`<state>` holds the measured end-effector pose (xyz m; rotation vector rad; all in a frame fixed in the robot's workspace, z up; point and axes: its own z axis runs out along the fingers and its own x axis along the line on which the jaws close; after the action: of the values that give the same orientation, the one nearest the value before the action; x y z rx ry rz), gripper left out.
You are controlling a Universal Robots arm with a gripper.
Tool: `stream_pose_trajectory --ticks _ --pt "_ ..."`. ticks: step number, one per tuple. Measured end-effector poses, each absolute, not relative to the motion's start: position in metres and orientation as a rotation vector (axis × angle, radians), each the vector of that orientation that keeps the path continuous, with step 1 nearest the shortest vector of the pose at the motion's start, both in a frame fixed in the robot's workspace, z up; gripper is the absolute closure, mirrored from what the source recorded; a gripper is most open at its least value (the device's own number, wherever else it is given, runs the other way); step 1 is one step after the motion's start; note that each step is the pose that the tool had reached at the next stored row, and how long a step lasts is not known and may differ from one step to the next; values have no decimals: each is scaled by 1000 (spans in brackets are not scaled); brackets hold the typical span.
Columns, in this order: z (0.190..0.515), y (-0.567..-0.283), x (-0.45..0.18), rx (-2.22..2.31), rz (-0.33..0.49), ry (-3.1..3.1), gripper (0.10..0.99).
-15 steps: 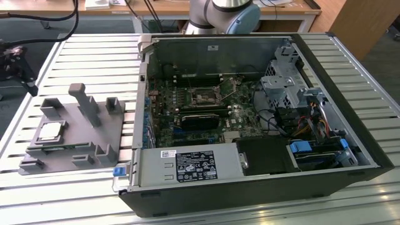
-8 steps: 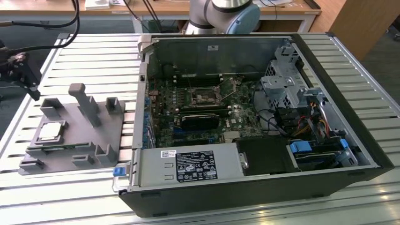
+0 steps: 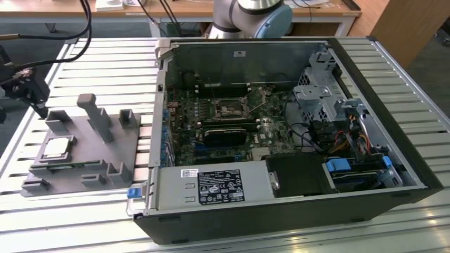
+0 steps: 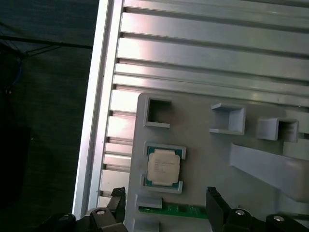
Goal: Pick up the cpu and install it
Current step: 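Pick up the cpu and move it towards the insertion slot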
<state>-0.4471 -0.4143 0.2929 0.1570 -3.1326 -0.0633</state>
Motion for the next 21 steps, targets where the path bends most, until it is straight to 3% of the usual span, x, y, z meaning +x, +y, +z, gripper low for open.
stream_pose_trajectory --ticks 21 --pt "255 -414 -447 186 -63 -3131 325"
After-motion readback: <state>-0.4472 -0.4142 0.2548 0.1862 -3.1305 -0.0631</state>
